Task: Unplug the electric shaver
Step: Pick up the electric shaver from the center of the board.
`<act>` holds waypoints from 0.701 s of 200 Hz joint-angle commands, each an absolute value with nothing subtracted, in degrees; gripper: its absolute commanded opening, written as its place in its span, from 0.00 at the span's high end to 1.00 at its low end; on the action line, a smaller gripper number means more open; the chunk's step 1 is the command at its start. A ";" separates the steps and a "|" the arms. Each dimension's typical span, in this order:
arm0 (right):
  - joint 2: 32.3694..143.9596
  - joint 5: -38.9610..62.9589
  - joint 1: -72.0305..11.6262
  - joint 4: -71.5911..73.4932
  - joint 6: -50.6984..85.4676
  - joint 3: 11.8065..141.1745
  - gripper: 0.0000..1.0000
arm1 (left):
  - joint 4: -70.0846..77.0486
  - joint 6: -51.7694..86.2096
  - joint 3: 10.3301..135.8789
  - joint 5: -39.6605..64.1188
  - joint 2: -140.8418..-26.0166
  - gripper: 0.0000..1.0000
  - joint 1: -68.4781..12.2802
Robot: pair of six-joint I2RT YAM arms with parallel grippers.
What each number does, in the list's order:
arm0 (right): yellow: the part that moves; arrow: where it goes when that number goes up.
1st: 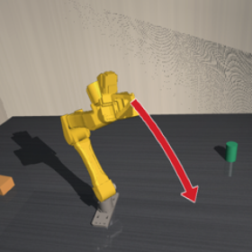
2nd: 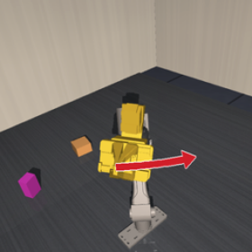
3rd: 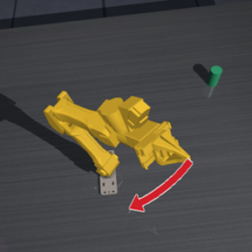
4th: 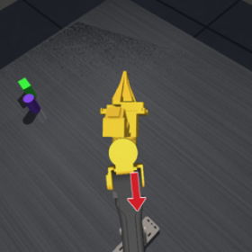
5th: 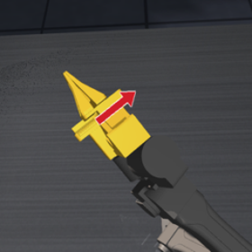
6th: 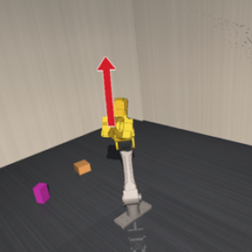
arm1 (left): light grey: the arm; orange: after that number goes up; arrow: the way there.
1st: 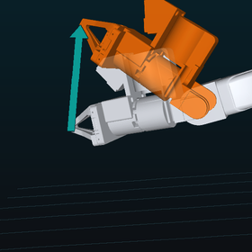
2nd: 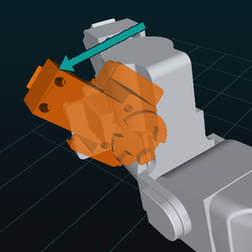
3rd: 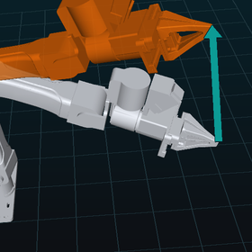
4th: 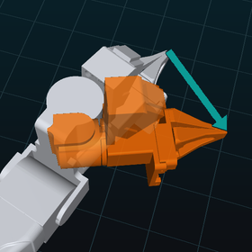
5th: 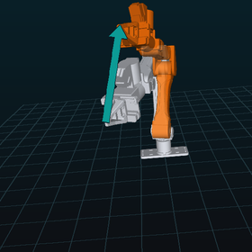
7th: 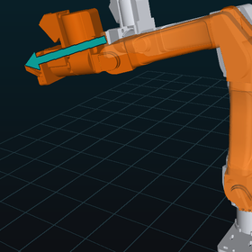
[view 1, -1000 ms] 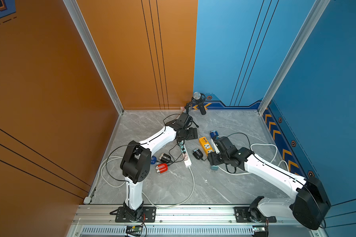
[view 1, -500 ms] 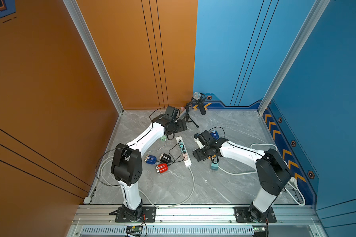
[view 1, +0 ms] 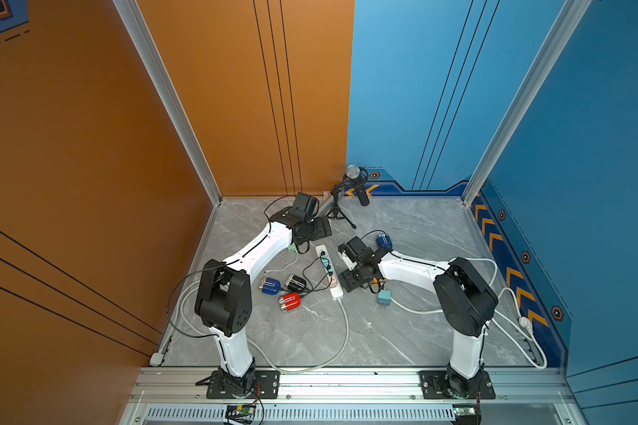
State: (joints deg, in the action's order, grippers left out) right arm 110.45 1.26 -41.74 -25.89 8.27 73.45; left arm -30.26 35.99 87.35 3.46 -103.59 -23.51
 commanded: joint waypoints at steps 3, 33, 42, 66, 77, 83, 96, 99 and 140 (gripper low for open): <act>112.82 0.47 -42.02 -25.80 7.36 76.07 0.19 | -31.07 34.94 87.11 2.37 -101.71 0.10 -23.03; 114.20 0.06 -41.49 -25.59 8.33 76.39 0.22 | -31.11 34.63 86.95 2.65 -101.60 0.11 -22.90; 114.51 0.03 -41.32 -25.49 8.38 76.38 0.23 | -31.12 34.57 86.88 2.78 -101.56 0.11 -22.85; 115.27 -0.17 -41.07 -25.32 8.40 76.62 0.23 | -31.11 34.65 86.97 3.11 -101.78 0.13 -22.99; 115.48 -0.18 -41.01 -25.24 8.44 76.79 0.24 | -31.16 34.63 87.00 3.17 -101.73 0.12 -23.01; 115.56 -0.25 -41.04 -25.14 8.44 76.95 0.25 | -31.11 34.65 87.01 3.26 -101.78 0.12 -23.03; 115.54 -0.61 -40.96 -25.04 8.46 77.23 0.27 | -31.11 34.54 87.10 3.41 -101.69 0.13 -23.07; 115.49 -0.67 -40.96 -25.05 8.47 77.32 0.28 | -31.10 34.51 87.10 3.49 -101.69 0.13 -23.11; 111.83 -2.31 -40.94 -24.92 10.29 76.75 0.38 | -31.02 34.39 84.76 3.83 -100.34 0.18 -23.12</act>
